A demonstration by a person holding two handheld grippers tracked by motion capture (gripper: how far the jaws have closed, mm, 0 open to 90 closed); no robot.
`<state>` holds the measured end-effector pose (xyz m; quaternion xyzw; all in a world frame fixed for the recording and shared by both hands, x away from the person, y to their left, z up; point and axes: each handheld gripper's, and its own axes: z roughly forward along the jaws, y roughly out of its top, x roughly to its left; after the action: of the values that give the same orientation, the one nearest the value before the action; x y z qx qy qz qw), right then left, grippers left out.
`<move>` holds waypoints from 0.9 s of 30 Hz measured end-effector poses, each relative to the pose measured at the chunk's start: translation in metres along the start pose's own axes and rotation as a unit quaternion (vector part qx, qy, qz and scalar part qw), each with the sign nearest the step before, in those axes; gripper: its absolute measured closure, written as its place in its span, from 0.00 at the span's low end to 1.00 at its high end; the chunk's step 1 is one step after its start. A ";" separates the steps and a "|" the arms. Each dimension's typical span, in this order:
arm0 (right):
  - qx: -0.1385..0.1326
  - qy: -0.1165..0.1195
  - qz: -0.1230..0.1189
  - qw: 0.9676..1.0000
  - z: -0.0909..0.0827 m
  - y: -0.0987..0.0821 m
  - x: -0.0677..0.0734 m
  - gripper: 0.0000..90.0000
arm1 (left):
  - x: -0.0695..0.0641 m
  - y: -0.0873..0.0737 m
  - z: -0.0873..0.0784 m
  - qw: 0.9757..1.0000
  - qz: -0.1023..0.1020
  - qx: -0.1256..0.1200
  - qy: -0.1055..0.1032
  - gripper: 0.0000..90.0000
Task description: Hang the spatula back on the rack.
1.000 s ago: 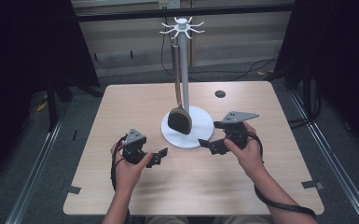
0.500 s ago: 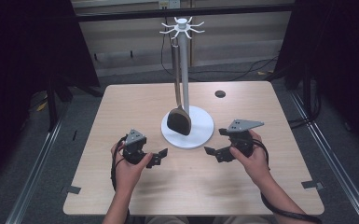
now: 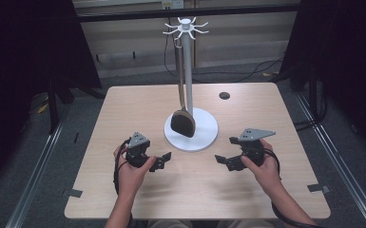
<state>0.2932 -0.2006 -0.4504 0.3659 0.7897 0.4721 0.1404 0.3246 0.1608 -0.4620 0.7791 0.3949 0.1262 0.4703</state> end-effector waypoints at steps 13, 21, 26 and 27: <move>0.005 -0.008 0.014 1.000 -0.008 -0.021 -0.011 0.08 | 0.001 -0.001 0.000 1.000 0.001 0.003 0.001 0.01; 0.014 -0.017 0.016 1.000 -0.016 -0.031 -0.016 0.09 | 0.002 -0.002 0.000 1.000 -0.002 0.003 0.000 0.01; 0.010 -0.018 0.017 1.000 -0.018 -0.032 -0.018 0.09 | 0.003 -0.002 0.000 1.000 0.000 0.005 0.000 0.01; 0.010 -0.018 0.017 1.000 -0.018 -0.032 -0.018 0.09 | 0.003 -0.002 0.000 1.000 0.000 0.005 0.001 0.01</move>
<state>0.2808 -0.2340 -0.4700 0.3892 0.7850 0.4602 0.1431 0.3254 0.1631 -0.4642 0.7814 0.3956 0.1253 0.4660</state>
